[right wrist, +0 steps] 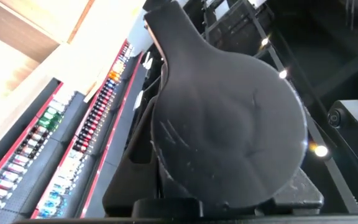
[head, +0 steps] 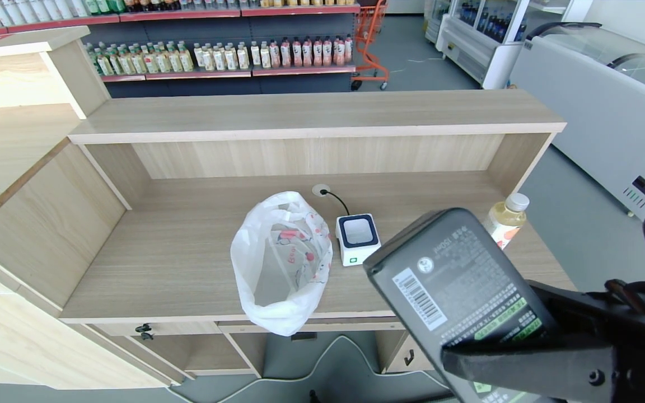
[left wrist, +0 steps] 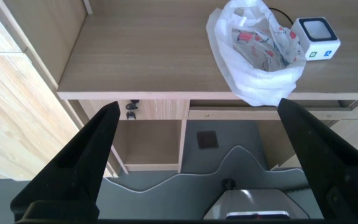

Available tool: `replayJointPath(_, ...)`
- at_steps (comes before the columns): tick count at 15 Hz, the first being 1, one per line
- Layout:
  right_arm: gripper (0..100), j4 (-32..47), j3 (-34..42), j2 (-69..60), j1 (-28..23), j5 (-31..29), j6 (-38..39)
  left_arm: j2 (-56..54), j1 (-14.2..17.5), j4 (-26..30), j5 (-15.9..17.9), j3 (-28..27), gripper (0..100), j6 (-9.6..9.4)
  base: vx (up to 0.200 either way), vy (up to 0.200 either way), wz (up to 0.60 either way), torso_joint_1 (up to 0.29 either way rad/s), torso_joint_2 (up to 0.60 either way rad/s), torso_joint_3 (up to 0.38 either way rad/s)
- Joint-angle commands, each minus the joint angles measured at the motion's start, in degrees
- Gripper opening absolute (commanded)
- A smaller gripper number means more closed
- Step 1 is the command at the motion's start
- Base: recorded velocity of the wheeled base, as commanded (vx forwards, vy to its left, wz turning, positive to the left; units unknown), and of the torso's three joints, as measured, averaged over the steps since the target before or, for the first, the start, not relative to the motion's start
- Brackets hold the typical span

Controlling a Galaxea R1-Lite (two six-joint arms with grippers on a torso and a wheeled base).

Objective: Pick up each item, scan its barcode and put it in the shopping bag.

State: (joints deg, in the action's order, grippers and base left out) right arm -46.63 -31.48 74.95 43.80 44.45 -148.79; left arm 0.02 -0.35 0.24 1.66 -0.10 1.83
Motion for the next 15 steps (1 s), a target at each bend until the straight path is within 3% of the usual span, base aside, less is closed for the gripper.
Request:
replayJointPath(1,0,-0.5,-3.9,1.4,-6.3,-0.9,12.0,0.0,0.0,0.0,0.0,0.0,100,0.02,0.000,0.000,0.00,0.000,0.00,0.000)
replayJointPath(2,0,-0.3,-5.0,2.6,-13.0,-3.3,24.7,0.0,0.0,0.0,0.0,0.0,100,0.02,0.000,0.000,0.00,0.000,0.00,0.000)
replayJointPath(4,0,0.8,1.9,0.5,-29.2,-12.3,56.6,0.0,0.0,0.0,0.0,0.0,100,0.02,0.000,0.000,0.00,0.000,0.00,0.000)
replayJointPath(5,0,2.7,3.4,-1.8,-38.2,-13.4,65.8,0.0,0.0,0.0,0.0,0.0,100,0.02,0.000,0.000,0.00,0.000,0.00,0.000)
replayJointPath(6,0,7.4,3.4,-2.3,-44.9,-12.2,70.0,0.0,0.0,0.0,0.0,0.0,100,0.02,0.000,0.000,0.00,0.000,0.00,0.000)
replayJointPath(7,0,10.9,3.0,-2.4,-48.5,-10.2,71.8,0.0,0.0,0.0,0.0,0.0,100,0.02,0.000,0.000,0.00,0.000,0.00,0.000)
replayJointPath(8,0,14.2,2.2,-2.2,-55.1,-4.5,74.8,0.0,0.0,0.0,0.0,0.0,100,0.02,0.000,0.000,0.00,0.000,0.00,0.000)
replayJointPath(10,0,17.2,2.2,-2.1,-62.3,5.6,76.3,0.0,0.0,0.0,0.0,0.0,100,0.02,0.000,0.000,0.00,0.000,0.00,0.000)
replayJointPath(12,0,22.5,1.2,-2.0,-65.6,8.0,76.3,0.0,0.0,0.0,0.0,0.0,100,0.02,0.000,0.000,0.00,0.000,0.00,0.000)
replayJointPath(14,0,23.3,0.5,-2.1,-65.6,7.9,76.3,0.0,0.0,0.0,0.0,0.0,100,0.02,0.000,0.000,0.00,0.000,0.00,0.000)
replayJointPath(15,0,24.2,-0.5,-2.3,-65.1,8.0,79.8,0.0,0.0,0.0,0.0,0.0,100,0.02,0.000,0.000,0.60,0.002,0.00,0.002)
